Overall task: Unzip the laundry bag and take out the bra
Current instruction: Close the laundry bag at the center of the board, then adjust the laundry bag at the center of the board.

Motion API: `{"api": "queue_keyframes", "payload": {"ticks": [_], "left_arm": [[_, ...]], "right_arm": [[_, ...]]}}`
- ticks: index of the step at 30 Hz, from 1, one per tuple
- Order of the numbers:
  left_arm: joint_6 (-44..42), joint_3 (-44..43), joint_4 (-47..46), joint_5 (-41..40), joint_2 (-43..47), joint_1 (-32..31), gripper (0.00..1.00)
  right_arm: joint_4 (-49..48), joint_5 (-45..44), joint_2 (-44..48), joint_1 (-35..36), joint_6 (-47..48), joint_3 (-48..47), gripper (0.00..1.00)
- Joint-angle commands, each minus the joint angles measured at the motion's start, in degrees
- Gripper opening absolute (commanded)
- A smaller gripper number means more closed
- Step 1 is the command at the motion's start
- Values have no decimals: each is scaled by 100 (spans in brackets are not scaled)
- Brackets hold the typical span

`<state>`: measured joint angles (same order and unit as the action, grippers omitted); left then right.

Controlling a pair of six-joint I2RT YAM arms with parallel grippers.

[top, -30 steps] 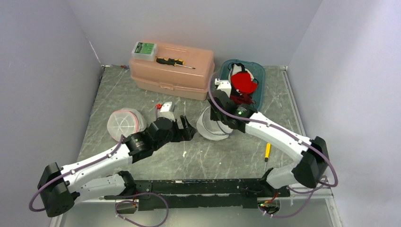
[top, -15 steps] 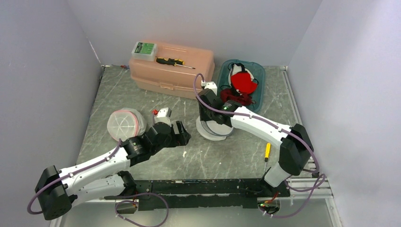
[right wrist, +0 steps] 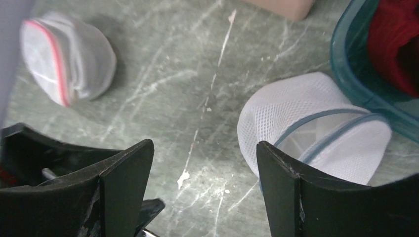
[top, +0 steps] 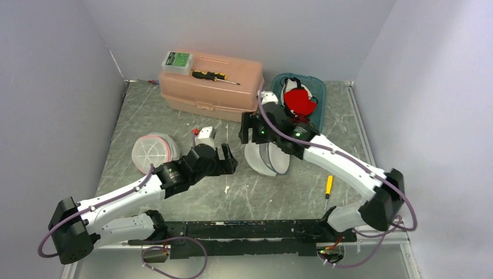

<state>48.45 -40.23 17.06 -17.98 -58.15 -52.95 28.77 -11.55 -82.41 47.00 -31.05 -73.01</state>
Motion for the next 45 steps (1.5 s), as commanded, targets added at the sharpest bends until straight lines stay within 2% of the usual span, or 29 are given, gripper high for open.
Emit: {"api": "queue_keyframes", "payload": {"ticks": [1,4,6,8,10,13,17,22,27,32,39,45], "left_arm": [[-396,-607,-146,-106,-236,90,94],[-659,-933,-284,169,-524,217,94],[-822,-1189,-321,441,-768,326,94],[-1052,-1523,-353,716,-1040,357,94],[-1404,-1808,-467,1006,-1279,356,94],[-1796,-2569,-7,1072,-1865,305,94],[-2104,-3606,861,635,-2663,16,94],[-2105,-4320,1211,812,-3370,-94,81],[-2089,-4926,1531,1296,-4072,-94,70],[-2043,-5035,1529,1607,-4336,-91,64],[-2017,-5229,1655,1573,-4679,-18,57],[-1949,-5019,1460,1716,-4639,128,37]], "right_arm": [[-60,61,882,-164,82,-7,80],[-11,49,1373,-345,3,256,80],[84,-368,1809,-399,-62,502,80],[17,-793,2365,-556,-169,1105,80],[-115,-702,2916,-1011,-334,1715,79],[-294,-256,3556,-1803,-531,2534,78],[-411,-37,3988,-2281,-740,3287,77],[-665,-281,4345,-2378,-1104,4047,75],[-1203,-238,5124,-2400,-1655,5030,73],[-1201,-195,5260,-2400,-1621,5182,72],[-1301,-53,5135,-2412,-1606,5253,72],[-1304,-45,5150,-2439,-1512,5211,72]]}}
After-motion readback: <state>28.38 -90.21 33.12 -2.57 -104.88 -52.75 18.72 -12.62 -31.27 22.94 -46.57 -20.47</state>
